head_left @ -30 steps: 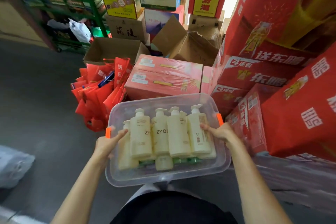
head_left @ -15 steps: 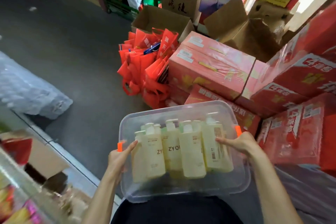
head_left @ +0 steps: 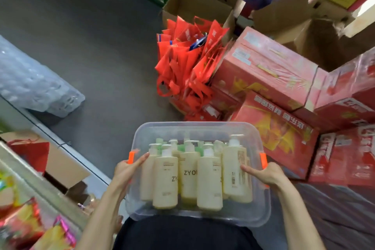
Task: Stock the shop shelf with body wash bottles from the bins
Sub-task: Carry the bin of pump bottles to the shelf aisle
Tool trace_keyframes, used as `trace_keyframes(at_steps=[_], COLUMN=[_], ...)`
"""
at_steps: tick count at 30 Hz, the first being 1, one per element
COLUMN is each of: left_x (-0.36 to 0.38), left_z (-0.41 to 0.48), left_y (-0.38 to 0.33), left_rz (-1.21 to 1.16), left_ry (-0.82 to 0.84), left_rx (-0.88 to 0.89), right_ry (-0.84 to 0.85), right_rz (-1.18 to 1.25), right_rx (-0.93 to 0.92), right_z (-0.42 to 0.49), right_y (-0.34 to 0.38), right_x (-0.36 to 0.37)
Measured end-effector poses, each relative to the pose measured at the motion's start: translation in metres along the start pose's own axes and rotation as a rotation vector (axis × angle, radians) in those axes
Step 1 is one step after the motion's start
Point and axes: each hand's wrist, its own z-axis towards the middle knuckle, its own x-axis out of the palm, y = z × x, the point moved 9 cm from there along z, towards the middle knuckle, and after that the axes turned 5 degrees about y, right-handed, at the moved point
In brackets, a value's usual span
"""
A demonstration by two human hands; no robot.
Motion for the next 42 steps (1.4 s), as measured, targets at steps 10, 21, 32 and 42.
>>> trace_keyframes(at_steps=[10, 21, 32, 42], left_x=[-0.146, -0.25, -0.307, -0.406], left_z=[0.006, 0.035, 0.129, 0.236], left_y=[0.0, -0.031, -0.159, -0.237], left_rz=[-0.203, -0.551, -0.797, -0.718], left_ry=[-0.199, -0.438, -0.617, -0.571], left_rx=[0.003, 0.059, 0.052, -0.007], right_ry=[0.093, 0.232, 0.297, 0.287], right_rz=[-0.164, -0.335, -0.61, -0.749], right_rx=[-0.223, -0.501, -0.599, -0.607], right_z=[-0.003, 0.023, 0.05, 0.072], right_y=[0.169, 0.423, 0.727, 0.902], right_x=[0.084, 0.167, 0.21, 0.259])
